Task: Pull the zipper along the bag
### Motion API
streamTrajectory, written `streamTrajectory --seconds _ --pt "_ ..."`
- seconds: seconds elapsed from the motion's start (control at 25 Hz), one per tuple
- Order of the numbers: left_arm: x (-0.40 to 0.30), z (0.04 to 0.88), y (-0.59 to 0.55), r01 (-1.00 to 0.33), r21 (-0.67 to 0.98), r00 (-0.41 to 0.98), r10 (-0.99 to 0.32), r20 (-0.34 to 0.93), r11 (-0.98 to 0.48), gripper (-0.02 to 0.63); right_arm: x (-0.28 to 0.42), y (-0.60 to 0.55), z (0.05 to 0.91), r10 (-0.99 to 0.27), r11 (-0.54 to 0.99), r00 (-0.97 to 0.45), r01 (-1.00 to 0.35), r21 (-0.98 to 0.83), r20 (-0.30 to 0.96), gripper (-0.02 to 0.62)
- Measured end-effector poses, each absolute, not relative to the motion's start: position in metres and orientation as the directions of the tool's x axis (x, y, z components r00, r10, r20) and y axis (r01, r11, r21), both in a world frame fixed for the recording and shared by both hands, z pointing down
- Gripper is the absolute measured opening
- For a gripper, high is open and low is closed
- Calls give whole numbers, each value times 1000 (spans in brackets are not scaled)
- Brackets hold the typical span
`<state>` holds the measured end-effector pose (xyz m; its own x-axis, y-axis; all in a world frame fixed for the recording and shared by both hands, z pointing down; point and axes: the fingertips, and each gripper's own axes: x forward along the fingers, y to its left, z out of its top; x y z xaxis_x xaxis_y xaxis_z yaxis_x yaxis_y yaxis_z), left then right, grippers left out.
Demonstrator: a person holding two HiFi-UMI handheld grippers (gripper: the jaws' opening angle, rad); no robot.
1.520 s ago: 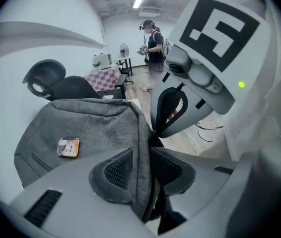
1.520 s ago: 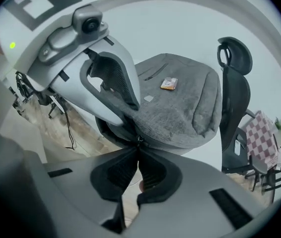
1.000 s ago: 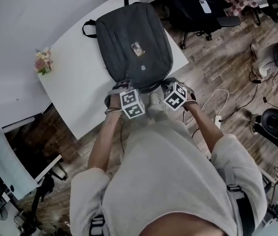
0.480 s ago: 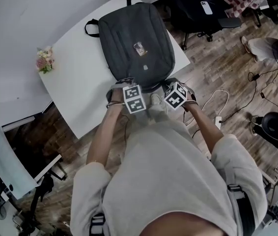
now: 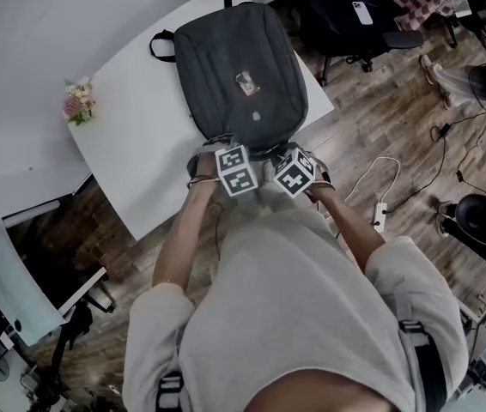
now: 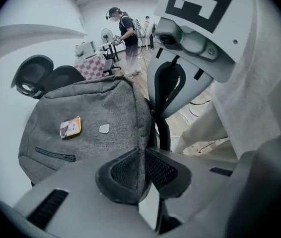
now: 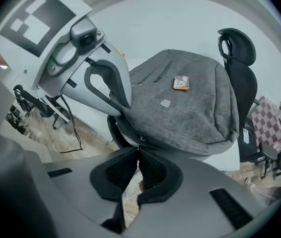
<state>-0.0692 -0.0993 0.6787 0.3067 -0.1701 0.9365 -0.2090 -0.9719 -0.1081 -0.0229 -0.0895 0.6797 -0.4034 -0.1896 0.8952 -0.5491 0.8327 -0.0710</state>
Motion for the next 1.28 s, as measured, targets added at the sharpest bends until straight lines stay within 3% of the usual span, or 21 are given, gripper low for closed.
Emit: streamTrajectory --seconds 0.44,0.68,0.76,0.84,0.88,1.12,1.28 --pt "-77 682 -97 -236 -107 313 -180 933 -966 60 -70 -74 684 -137 825 -506 -534 -185 852 37" --pt "-79 681 -100 -271 -101 349 -195 917 -957 60 -66 -75 683 -135 862 -528 -480 -163 838 40" --pt "-79 681 -100 -279 -106 356 -205 912 -955 60 -61 -73 680 -136 884 -533 -446 -141 835 67" --pt "-79 681 -100 -276 -114 354 -211 911 -954 60 -57 -71 672 -137 910 -543 -400 -112 828 171" --pt "-79 681 -100 -274 -116 354 -212 911 -955 60 -55 -72 667 -152 925 -542 -372 -73 827 182" --pt "-80 679 -99 -277 -135 354 -232 906 -951 60 -50 -82 651 -244 969 -449 -73 236 860 188" --pt "-78 676 -99 -262 -174 347 -261 901 -949 60 -57 -90 643 -258 952 -423 43 303 869 192"
